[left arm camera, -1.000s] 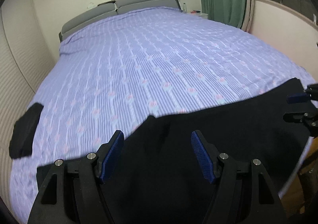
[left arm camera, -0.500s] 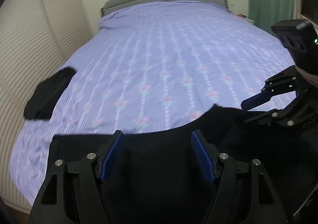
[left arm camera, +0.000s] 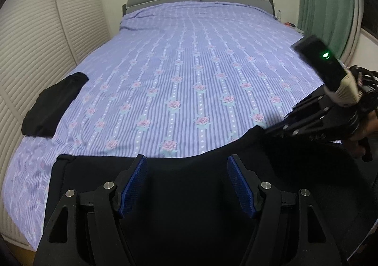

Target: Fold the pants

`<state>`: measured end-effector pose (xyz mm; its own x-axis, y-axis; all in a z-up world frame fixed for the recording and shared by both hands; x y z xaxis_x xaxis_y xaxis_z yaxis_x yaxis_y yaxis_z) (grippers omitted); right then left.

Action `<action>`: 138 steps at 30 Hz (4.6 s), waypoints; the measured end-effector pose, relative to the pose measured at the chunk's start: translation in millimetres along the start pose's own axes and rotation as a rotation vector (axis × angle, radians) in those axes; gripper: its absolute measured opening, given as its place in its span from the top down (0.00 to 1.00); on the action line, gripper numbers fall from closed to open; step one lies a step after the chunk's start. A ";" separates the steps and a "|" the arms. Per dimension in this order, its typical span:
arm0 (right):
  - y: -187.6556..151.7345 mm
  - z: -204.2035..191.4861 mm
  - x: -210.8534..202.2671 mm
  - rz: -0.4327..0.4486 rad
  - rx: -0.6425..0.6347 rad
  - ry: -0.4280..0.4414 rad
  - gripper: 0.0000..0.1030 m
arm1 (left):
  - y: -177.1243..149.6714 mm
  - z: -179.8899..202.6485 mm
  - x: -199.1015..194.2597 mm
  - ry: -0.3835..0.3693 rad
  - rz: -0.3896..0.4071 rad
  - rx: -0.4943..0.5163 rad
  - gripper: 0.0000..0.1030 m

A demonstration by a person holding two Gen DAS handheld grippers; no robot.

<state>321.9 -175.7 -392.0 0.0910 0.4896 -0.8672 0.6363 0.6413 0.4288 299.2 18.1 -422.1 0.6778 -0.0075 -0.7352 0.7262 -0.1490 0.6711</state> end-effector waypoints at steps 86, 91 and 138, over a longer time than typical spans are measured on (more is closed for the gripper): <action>-572.8 167.6 -372.2 0.300 1.109 -0.468 0.59 | 8.9 544.6 -86.6 -0.672 0.044 0.685 0.32; -612.1 93.4 -358.0 0.447 1.598 -0.561 0.52 | 16.4 548.1 -93.2 -0.708 0.083 0.823 0.32; -627.9 58.9 -277.9 0.864 1.884 -0.343 0.87 | -10.3 726.8 -1.1 -1.194 -0.573 1.418 0.81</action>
<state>-57.7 -749.2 -435.1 0.6830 0.0197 -0.7301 0.1664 -0.9776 0.1292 207.7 -698.9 -497.7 -0.4285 -0.1477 -0.8914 -0.2223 -0.9390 0.2624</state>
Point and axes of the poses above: each gripper's, at about its wrist camera, not at the fingertips, and x roughly the way its jaws point, z to its right, y to its top, the point moved 3 cm from there along x, roughly the way its jaws point
